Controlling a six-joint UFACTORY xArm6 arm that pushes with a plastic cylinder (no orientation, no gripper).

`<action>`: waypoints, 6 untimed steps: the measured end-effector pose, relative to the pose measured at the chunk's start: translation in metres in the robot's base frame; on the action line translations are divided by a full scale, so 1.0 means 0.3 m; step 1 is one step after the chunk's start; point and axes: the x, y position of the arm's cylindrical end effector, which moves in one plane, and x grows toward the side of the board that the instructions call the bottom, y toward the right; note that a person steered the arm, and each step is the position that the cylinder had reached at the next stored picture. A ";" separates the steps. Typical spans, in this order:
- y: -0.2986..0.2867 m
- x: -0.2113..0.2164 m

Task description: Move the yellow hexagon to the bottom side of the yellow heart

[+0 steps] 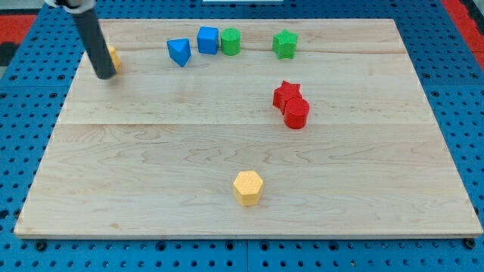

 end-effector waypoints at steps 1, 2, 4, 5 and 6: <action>0.000 -0.123; -0.008 -0.106; 0.593 0.502; 0.899 0.563; 0.877 0.739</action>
